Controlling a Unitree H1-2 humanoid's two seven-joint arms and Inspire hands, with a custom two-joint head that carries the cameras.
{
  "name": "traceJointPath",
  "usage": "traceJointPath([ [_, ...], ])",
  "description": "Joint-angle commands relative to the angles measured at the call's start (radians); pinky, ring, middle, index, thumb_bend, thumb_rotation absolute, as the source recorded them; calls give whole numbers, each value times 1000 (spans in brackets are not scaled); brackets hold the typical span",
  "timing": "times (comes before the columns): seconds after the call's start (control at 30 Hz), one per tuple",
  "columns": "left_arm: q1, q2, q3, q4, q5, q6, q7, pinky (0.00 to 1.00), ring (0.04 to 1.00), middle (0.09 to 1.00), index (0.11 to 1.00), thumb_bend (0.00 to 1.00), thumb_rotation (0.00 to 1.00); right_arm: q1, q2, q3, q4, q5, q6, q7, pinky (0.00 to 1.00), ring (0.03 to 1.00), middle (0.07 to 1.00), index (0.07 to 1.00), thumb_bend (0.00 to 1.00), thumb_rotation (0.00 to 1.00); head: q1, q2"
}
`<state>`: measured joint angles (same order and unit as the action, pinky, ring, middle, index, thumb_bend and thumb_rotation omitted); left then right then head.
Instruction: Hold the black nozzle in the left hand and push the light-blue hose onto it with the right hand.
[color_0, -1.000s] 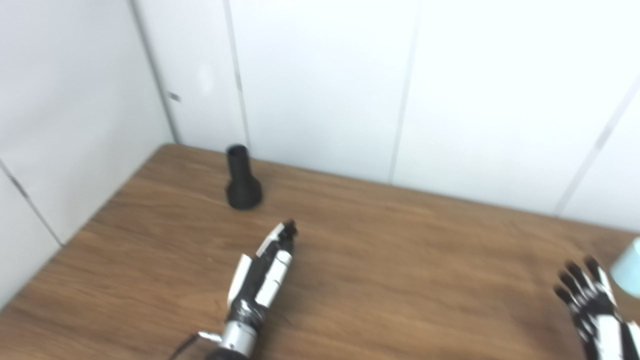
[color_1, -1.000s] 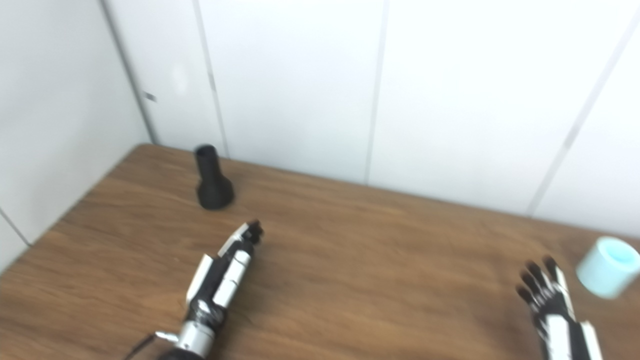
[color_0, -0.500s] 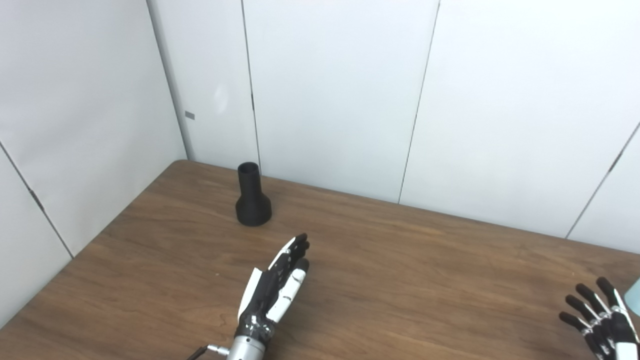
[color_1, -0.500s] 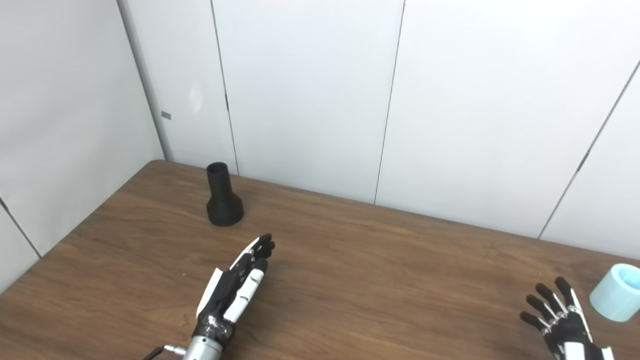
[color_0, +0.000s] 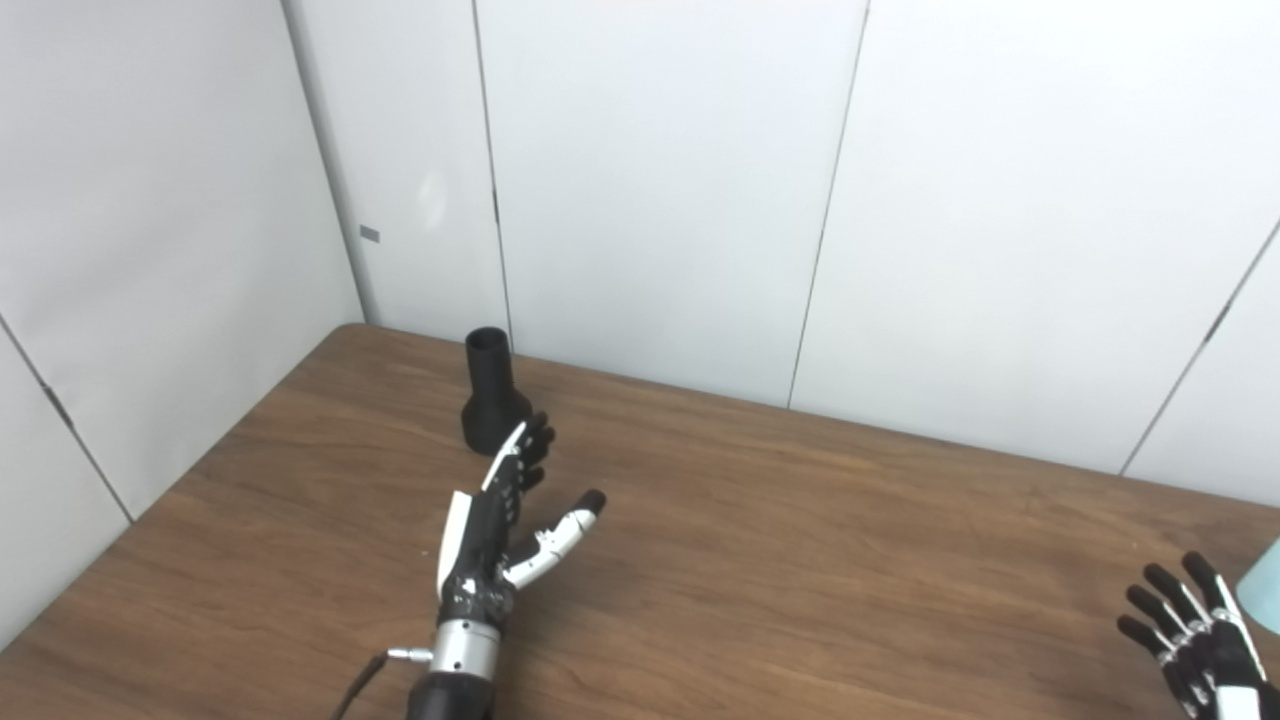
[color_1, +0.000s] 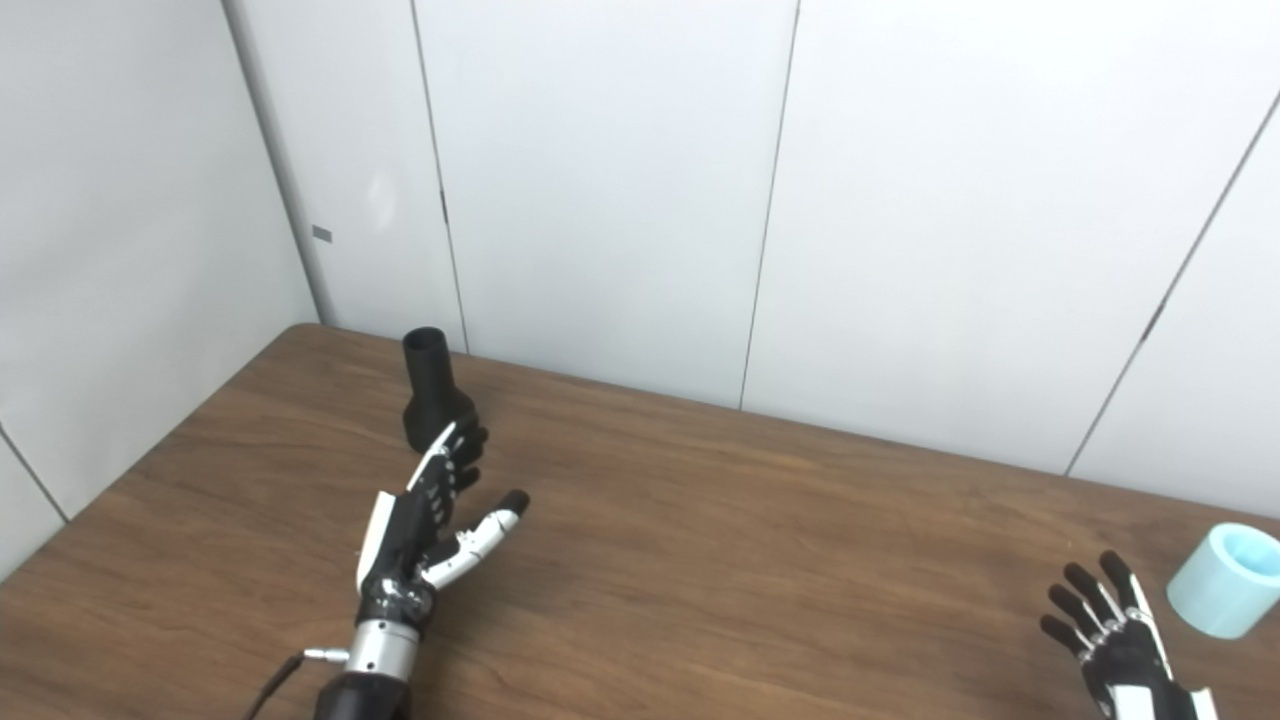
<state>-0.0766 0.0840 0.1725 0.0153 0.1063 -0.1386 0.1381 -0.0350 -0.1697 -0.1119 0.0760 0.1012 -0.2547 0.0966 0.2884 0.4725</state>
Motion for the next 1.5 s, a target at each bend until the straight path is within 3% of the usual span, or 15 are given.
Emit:
traceJointPath([
  [0.0, -22, 29, 22, -32, 23, 38, 22, 904, 902, 914, 938, 695, 268, 89, 25, 9, 80, -5, 10, -9, 801, 871, 899, 970, 655, 966, 0, 9],
  [0.2, -108, 61, 65, -100, 85, 155, 89, 863, 874, 888, 912, 698, 193, 102, 24, 11, 49, -14, 25, -8, 827, 885, 916, 984, 619, 998, -2, 18],
  [0.5, -175, 117, 114, -25, 175, 112, 222, 812, 830, 855, 878, 754, 137, 110, 27, 13, 13, -19, 47, -15, 836, 893, 934, 992, 560, 1000, -2, 21],
  [0.7, -210, 156, 119, -12, 166, 152, 206, 792, 828, 861, 883, 776, 165, 117, 27, 14, -11, -23, 70, -19, 847, 893, 928, 996, 507, 1000, -1, 22],
  [0.87, -237, 227, 68, 4, 194, 262, 122, 915, 927, 941, 967, 821, 272, 119, 31, 12, -20, -20, 77, -21, 856, 896, 925, 1000, 496, 1000, -4, 28],
  [0.93, -252, 265, 35, 16, 217, 310, 81, 981, 985, 988, 971, 894, 323, 121, 31, 13, -26, -27, 79, -23, 859, 897, 922, 1000, 492, 1000, -6, 30],
  [1.13, -298, 344, -73, 67, 371, 424, 57, 895, 957, 961, 953, 998, 445, 129, 30, 22, -44, -49, 87, -19, 866, 908, 924, 1000, 472, 1000, -10, 33],
  [1.33, -342, 381, -147, 128, 448, 486, 27, 993, 971, 952, 951, 1000, 553, 130, 31, 26, -48, -73, 72, -27, 856, 909, 917, 1000, 446, 1000, -12, 38],
  [1.47, -364, 389, -173, 162, 469, 527, 10, 1000, 974, 954, 971, 1000, 574, 129, 31, 30, -42, -89, 53, -27, 856, 908, 916, 1000, 417, 1000, -14, 37],
])
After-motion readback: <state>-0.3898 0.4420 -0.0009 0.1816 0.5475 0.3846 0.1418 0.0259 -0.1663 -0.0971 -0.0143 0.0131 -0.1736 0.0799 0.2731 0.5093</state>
